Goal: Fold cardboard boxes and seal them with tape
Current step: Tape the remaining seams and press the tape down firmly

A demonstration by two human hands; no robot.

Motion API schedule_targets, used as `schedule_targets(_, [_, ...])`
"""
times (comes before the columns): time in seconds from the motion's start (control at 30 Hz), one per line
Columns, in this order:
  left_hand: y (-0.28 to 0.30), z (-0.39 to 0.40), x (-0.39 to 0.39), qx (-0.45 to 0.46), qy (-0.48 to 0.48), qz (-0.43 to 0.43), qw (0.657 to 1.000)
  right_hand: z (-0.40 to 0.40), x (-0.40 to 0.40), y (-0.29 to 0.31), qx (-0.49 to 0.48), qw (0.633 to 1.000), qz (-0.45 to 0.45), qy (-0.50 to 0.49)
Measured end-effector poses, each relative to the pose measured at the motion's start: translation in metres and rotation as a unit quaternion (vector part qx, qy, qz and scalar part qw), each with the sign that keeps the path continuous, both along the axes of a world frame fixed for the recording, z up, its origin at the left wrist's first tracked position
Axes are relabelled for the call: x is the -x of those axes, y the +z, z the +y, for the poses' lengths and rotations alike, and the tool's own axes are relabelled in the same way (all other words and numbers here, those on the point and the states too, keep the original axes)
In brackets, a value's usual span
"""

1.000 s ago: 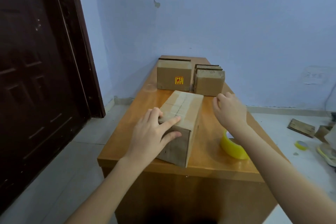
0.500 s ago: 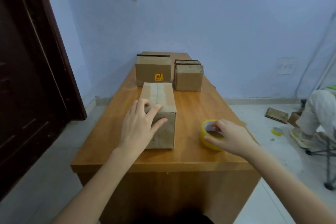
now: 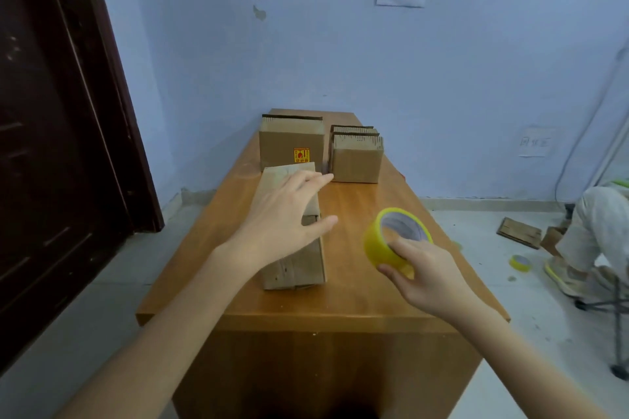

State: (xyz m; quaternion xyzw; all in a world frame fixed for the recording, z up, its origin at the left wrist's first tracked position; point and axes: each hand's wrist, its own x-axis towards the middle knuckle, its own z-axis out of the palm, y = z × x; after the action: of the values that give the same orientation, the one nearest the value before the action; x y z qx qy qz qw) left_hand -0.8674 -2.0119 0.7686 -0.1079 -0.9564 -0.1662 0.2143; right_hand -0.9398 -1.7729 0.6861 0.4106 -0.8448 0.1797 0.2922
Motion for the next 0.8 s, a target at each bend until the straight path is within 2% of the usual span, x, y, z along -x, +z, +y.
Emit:
schedule_targets(0.1, [0.010, 0.002, 0.001, -0.101, -0.053, -0.117, 0.987, -0.002, -0.011, 0.021, 0.028, 0.998, 0.023, 0.059])
schedule_targets(0.2, [0.008, 0.002, 0.005, -0.170, -0.103, -0.163, 0.966, -0.009, -0.021, 0.037, 0.042, 0.993, 0.044, 0.101])
schedule_targets(0.33, [0.000, 0.005, 0.005, -0.225, -0.144, -0.143, 0.953, -0.020, -0.029, 0.048, 0.034, 0.990, 0.067, 0.119])
schedule_targets(0.5, [-0.006, 0.004, 0.001, -0.268, -0.117, -0.084, 0.953, -0.030, -0.033, 0.051, 0.022, 0.990, 0.091, 0.102])
schedule_targets(0.63, [0.003, 0.000, 0.000, -0.373, -0.130, -0.108, 0.912, -0.032, -0.038, 0.052, 0.011, 0.986, 0.101, 0.132])
schedule_targets(0.7, [0.008, -0.002, 0.001, -0.387, -0.149, -0.123, 0.902, -0.032, -0.041, 0.054, 0.001, 0.983, 0.102, 0.150])
schedule_targets(0.8, [0.014, -0.004, 0.000, -0.377, -0.160, -0.123, 0.904, -0.032, -0.045, 0.057, -0.013, 0.981, 0.100, 0.163])
